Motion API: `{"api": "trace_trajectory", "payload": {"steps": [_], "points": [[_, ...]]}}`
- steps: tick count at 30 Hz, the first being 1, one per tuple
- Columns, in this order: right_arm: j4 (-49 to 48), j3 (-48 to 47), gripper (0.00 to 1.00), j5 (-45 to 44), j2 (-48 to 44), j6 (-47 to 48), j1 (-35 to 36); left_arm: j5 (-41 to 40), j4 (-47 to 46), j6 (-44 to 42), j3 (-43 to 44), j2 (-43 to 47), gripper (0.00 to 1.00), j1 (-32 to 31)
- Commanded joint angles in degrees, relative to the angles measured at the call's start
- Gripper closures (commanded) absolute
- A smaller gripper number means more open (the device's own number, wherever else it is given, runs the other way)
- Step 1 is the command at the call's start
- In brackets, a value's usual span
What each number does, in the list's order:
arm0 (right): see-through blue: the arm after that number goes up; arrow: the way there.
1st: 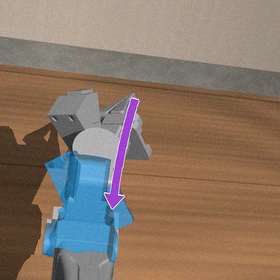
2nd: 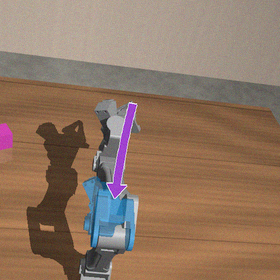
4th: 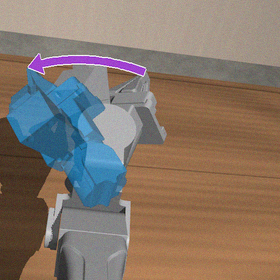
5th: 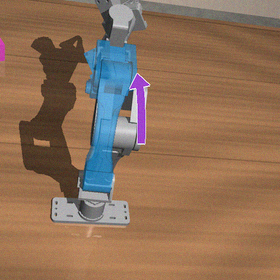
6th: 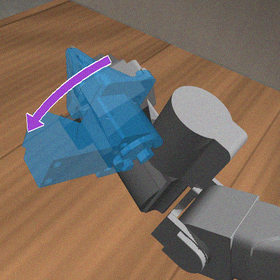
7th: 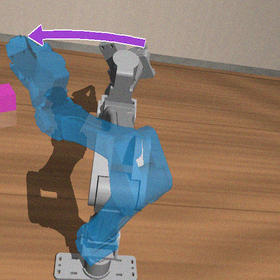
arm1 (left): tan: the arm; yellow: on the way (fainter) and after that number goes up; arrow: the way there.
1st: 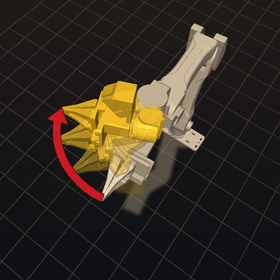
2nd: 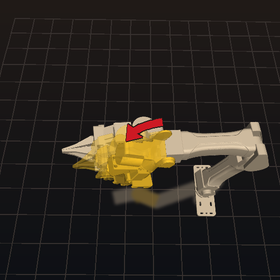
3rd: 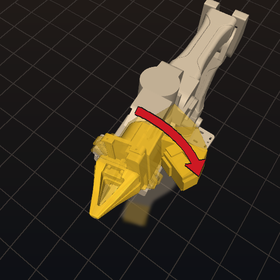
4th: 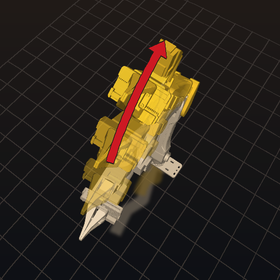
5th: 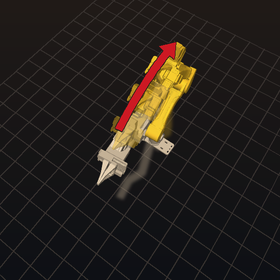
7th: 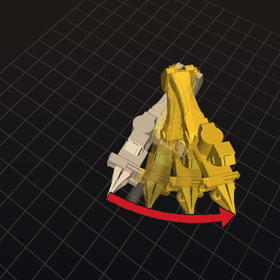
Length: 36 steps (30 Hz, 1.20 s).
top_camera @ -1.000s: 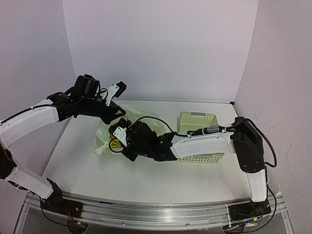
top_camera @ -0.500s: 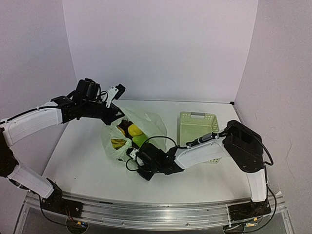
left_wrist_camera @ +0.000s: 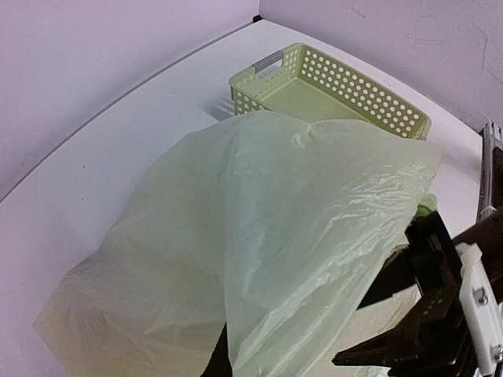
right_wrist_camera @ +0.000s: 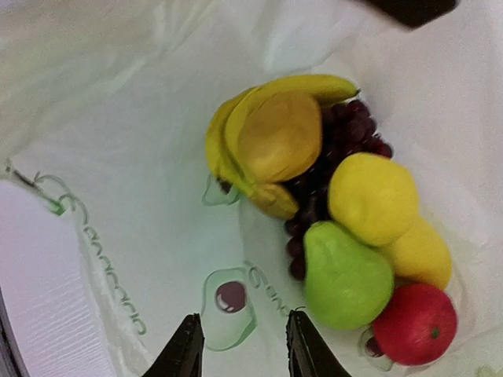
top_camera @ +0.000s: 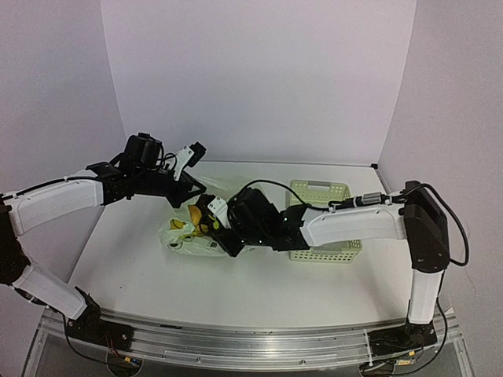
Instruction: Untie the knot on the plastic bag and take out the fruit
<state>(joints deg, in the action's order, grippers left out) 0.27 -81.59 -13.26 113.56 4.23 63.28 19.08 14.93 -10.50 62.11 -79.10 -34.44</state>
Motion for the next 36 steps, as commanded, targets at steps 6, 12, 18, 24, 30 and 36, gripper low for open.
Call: {"api": "trace_trajectory", "payload": {"steps": [6, 12, 18, 24, 30, 36], "points": [[-0.51, -8.02, 0.50, 3.74, 4.66, 9.03, -4.13, 1.37, -3.86, 1.08, 2.80, -1.63, 1.00, -0.03], [3.43, -12.69, 0.44, -4.89, 11.67, 18.33, -4.44, -0.37, -4.60, 2.45, 3.28, -1.94, 1.00, -0.02], [3.33, -14.45, 0.35, -10.48, 15.29, 19.13, -6.08, -1.16, -5.77, 2.72, 2.35, -2.16, 1.00, -0.02], [3.40, -14.40, 0.24, -7.34, 17.43, 20.27, -6.42, -1.51, -6.89, 2.46, 2.75, -3.42, 1.00, 0.11], [3.42, -15.24, 0.26, -8.43, 19.97, 18.96, -8.15, -1.50, -6.79, 2.04, 2.78, -3.87, 1.00, 0.57], [3.22, -16.41, 0.53, -8.77, 20.99, 18.48, -8.90, -1.55, -6.60, 1.91, 3.52, -4.24, 1.00, 0.88]]}}
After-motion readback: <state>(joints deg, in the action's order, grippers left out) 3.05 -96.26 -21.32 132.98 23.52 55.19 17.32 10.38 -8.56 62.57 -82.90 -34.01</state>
